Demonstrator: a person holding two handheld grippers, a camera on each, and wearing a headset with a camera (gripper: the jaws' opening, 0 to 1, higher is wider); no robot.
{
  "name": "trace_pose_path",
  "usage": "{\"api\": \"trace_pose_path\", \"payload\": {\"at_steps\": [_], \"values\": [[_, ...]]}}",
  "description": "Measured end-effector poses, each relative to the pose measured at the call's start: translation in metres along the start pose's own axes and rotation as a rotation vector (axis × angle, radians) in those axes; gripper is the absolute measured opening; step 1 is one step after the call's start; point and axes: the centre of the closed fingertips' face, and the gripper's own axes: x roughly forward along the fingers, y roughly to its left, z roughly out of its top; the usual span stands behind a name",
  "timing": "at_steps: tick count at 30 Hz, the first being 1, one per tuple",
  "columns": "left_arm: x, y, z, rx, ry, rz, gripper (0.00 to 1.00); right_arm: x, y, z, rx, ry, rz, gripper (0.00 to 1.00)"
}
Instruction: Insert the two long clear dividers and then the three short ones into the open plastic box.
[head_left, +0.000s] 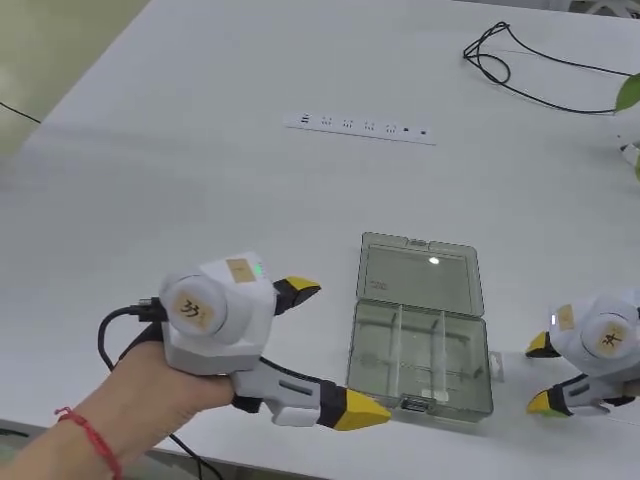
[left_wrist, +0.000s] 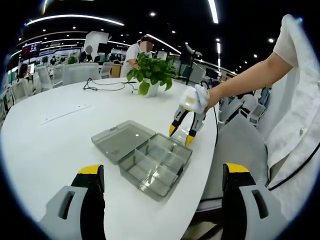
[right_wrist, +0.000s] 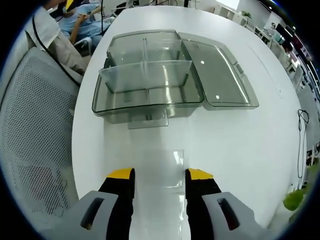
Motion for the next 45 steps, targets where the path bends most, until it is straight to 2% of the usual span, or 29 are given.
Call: {"api": "trace_pose_path", "payload": {"at_steps": [6,14,22,29,34,42,45], "values": [[0.001,0.001,-0.002,-0.002,0.003,-0.002,1.0,0.0,-0.001,0.001,-0.002,0.004,-0.003,0.33],[0.0,0.002,0.0,-0.001,-0.003,-0.004,1.0,0.0,-0.002,0.001,-0.005,0.013,-0.02,0.33],[-0.003,0.004,0.003,-0.001,-0.014,-0.004,1.0,-0.015,-0.001,0.01,0.001,-0.014,-0.058,0.33],[-0.004,0.003,0.009,0.004,-0.031,-0.009,1.0,-0.041,0.001,0.025,-0.009,-0.05,-0.122,0.33],[-0.004,0.001,0.016,-0.007,-0.05,-0.018,1.0,-0.064,0.004,0.043,-0.032,-0.076,-0.172,0.33],[-0.003,-0.005,0.036,-0.062,-0.094,-0.039,0.96,-0.103,0.015,0.081,-0.109,-0.103,-0.242,0.33],[-0.004,-0.007,0.047,-0.082,-0.128,-0.045,0.94,-0.116,0.017,0.094,-0.137,-0.113,-0.267,0.33]]}}
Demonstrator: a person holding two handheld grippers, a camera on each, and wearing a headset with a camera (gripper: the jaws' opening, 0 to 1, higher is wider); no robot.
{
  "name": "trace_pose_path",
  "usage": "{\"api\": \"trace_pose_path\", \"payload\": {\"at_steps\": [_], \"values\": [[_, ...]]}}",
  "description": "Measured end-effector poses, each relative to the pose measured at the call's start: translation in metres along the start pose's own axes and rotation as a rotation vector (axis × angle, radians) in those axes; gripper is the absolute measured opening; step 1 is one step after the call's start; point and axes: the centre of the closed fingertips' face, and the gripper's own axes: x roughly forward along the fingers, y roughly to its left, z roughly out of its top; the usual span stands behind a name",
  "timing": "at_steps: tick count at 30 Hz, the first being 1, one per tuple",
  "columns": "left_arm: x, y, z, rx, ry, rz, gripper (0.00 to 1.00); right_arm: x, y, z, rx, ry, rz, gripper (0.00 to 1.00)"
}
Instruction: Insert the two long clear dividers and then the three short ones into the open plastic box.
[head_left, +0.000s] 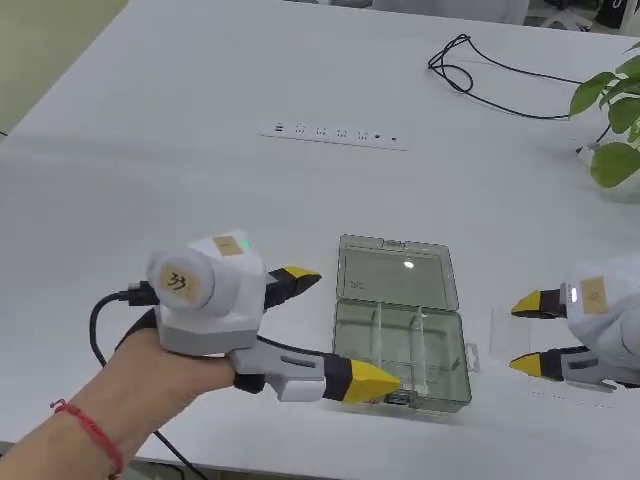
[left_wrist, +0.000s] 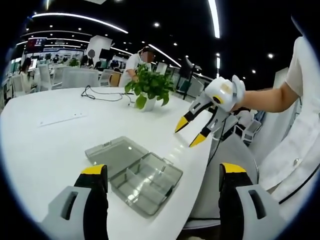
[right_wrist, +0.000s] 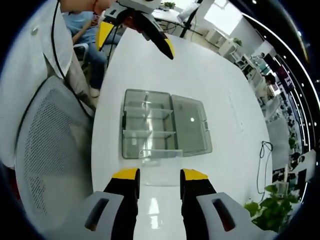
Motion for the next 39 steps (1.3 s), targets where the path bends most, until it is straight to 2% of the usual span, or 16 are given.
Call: {"api": "trace_pose_path", "payload": {"at_steps": [4,5,6,7,9,12,16,20,28,35,39], "values": [[0.002,-0.007,0.01,-0.061,-0.013,-0.024,0.87,-0.013,-0.003,0.019,-0.029,-0.016,-0.029,0.33],[0.004,-0.009,0.011,-0.086,-0.013,-0.03,0.85,-0.017,-0.003,0.025,-0.032,-0.021,-0.036,0.33],[0.005,-0.014,0.011,-0.143,-0.001,-0.046,0.83,-0.02,-0.004,0.029,-0.035,-0.026,-0.041,0.33],[0.006,-0.017,0.012,-0.163,-0.003,-0.061,0.82,-0.024,-0.004,0.034,-0.039,-0.031,-0.049,0.33],[0.008,-0.021,0.019,-0.175,-0.03,-0.081,0.77,-0.029,-0.003,0.042,-0.051,-0.039,-0.057,0.33],[0.012,-0.03,0.027,-0.266,-0.05,-0.118,0.68,-0.037,0.0,0.055,-0.067,-0.05,-0.067,0.33],[0.018,-0.042,0.035,-0.318,-0.067,-0.165,0.56,-0.046,0.002,0.069,-0.092,-0.055,-0.081,0.33],[0.025,-0.053,0.04,-0.369,-0.077,-0.203,0.49,-0.052,0.004,0.079,-0.118,-0.058,-0.095,0.33],[0.036,-0.071,0.045,-0.41,-0.074,-0.263,0.33,-0.061,0.008,0.095,-0.13,-0.071,-0.111,0.33],[0.038,-0.079,0.044,-0.43,-0.068,-0.294,0.15,-0.062,0.012,0.097,-0.146,-0.065,-0.115,0.33],[0.039,-0.079,0.043,-0.437,-0.065,-0.292,0.14,-0.062,0.015,0.099,-0.152,-0.063,-0.112,0.33]]}}
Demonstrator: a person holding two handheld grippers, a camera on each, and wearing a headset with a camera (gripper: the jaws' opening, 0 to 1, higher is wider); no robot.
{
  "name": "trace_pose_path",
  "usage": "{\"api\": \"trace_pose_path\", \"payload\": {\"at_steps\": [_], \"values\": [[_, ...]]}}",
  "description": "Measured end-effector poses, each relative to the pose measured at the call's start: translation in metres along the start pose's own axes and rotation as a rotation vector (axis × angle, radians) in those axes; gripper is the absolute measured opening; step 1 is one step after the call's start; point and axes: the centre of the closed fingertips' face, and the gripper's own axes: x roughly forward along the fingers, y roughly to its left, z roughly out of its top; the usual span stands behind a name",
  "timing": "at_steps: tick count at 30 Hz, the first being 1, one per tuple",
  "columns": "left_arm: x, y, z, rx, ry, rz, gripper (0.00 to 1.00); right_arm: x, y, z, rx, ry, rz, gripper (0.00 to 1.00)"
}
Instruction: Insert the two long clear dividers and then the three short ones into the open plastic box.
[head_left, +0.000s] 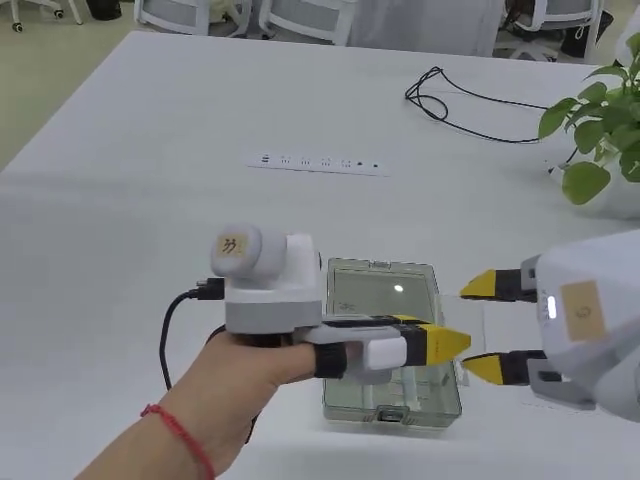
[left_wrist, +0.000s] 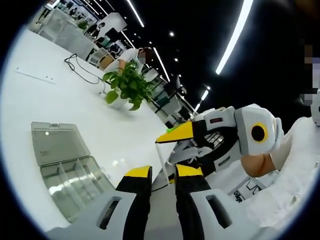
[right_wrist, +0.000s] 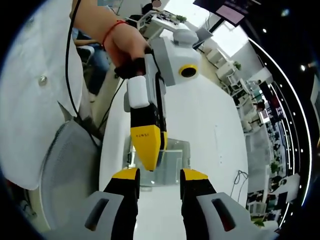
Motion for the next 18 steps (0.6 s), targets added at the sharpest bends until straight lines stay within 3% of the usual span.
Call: {"api": "trace_pose_path", "payload": {"at_steps": [12,18], "values": [[-0.0006,-0.0013,-0.0022,-0.015,-0.002,-0.017,0.0,0.0014,0.0016,0.0029,0.002,0.002,0.0,0.33],[-0.0017,-0.0003,-0.0034,-0.014,0.002,-0.016,0.0,0.0019,0.0025,0.0039,0.009,-0.002,0.006,0.33]]}}
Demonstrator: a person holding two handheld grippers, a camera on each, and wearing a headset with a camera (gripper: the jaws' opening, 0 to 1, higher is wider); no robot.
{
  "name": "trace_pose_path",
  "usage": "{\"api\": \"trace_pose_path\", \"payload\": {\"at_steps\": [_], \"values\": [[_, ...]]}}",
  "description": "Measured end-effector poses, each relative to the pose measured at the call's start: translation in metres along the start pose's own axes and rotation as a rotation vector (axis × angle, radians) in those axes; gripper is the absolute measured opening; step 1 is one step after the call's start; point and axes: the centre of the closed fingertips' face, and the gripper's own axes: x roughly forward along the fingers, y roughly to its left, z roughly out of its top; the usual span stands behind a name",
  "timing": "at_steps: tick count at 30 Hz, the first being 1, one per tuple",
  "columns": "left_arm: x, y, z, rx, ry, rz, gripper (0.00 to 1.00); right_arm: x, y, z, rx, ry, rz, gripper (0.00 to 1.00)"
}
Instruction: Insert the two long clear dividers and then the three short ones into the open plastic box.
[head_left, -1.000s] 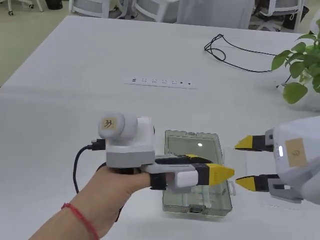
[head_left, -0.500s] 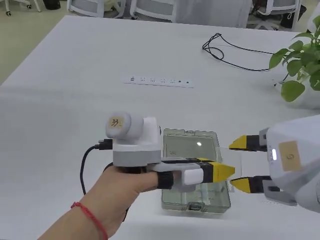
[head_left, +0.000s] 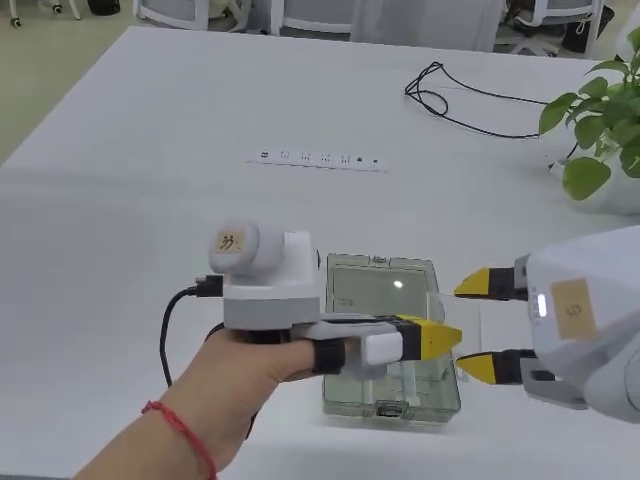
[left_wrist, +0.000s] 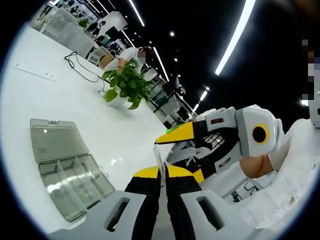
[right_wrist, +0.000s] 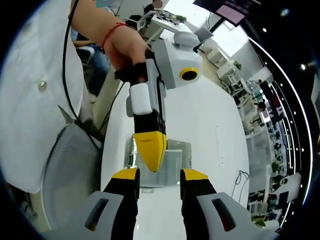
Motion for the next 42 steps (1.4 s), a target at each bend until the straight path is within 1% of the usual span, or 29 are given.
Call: {"api": "trace_pose_path", "payload": {"at_steps": [7,8,9,10,12,14,16,17,18,20,22,24,25,26,27,28,29,30,31,32,33,35,38,40,42], "values": [[-0.001,0.001,-0.001,-0.012,-0.008,0.009,0.0,0.002,0.001,0.001,0.001,-0.004,0.0,0.34],[-0.002,0.004,-0.002,-0.002,-0.006,0.022,0.0,0.002,0.0,0.001,0.006,-0.007,-0.003,0.34],[-0.002,0.004,0.0,0.017,-0.019,0.017,0.0,0.002,0.0,0.001,0.008,-0.006,-0.003,0.33],[-0.003,0.004,-0.002,0.002,-0.011,0.018,0.0,0.001,0.0,0.001,0.013,-0.007,-0.002,0.33],[-0.003,0.004,-0.001,-0.001,-0.015,0.014,0.0,0.001,0.0,0.002,0.017,-0.007,-0.006,0.34],[-0.003,0.006,-0.003,0.029,-0.005,0.025,0.0,0.0,-0.001,0.002,0.026,-0.014,-0.004,0.35],[-0.004,0.006,-0.005,0.075,0.006,0.026,0.0,-0.003,-0.002,0.004,0.063,-0.043,0.005,0.35],[-0.006,0.007,-0.008,0.119,0.024,0.027,0.0,-0.005,-0.003,0.005,0.101,-0.067,0.018,0.35],[-0.006,0.006,-0.01,0.151,0.033,0.025,0.0,-0.005,-0.003,0.006,0.112,-0.073,0.022,0.35],[-0.007,0.004,-0.014,0.206,0.053,0.015,0.0,-0.008,-0.007,0.005,0.155,-0.104,0.041,0.34],[-0.008,0.001,-0.019,0.283,0.074,-0.007,0.0,-0.01,-0.006,0.006,0.201,-0.139,0.081,0.31],[-0.009,-0.002,-0.024,0.345,0.095,-0.023,0.0,-0.012,-0.003,0.009,0.239,-0.179,0.14,0.27],[-0.01,-0.003,-0.026,0.384,0.108,-0.031,0.0,-0.014,-0.001,0.012,0.266,-0.209,0.181,0.25],[-0.011,-0.005,-0.029,0.434,0.123,-0.044,0.0,-0.015,0.001,0.015,0.291,-0.227,0.211,0.24],[-0.012,-0.007,-0.03,0.455,0.131,-0.052,0.0,-0.017,0.004,0.017,0.308,-0.244,0.255,0.23],[-0.013,-0.01,-0.03,0.493,0.135,-0.07,0.0,-0.018,0.005,0.018,0.306,-0.255,0.281,0.22],[-0.014,-0.012,-0.03,0.504,0.13,-0.079,0.0,-0.018,0.007,0.018,0.31,-0.259,0.304,0.19],[-0.016,-0.014,-0.028,0.517,0.128,-0.086,0.0,-0.019,0.01,0.02,0.33,-0.267,0.348,0.17],[-0.017,-0.016,-0.028,0.533,0.126,-0.096,0.0,-0.02,0.011,0.021,0.339,-0.28,0.369,0.16],[-0.018,-0.018,-0.028,0.553,0.13,-0.106,0.0,-0.02,0.012,0.021,0.359,-0.282,0.394,0.15],[-0.019,-0.018,-0.028,0.579,0.135,-0.109,0.0,-0.019,0.012,0.021,0.356,-0.281,0.404,0.15],[-0.02,-0.019,-0.028,0.599,0.144,-0.114,0.0,-0.02,0.013,0.024,0.355,-0.295,0.436,0.14],[-0.021,-0.021,-0.025,0.618,0.135,-0.121,0.0,-0.021,0.017,0.028,0.371,-0.312,0.496,0.11],[-0.021,-0.023,-0.024,0.625,0.127,-0.128,0.0,-0.02,0.02,0.028,0.362,-0.304,0.521,0.1],[-0.021,-0.024,-0.024,0.634,0.132,-0.13,0.0,-0.018,0.023,0.028,0.35,-0.294,0.53,0.09]]}}
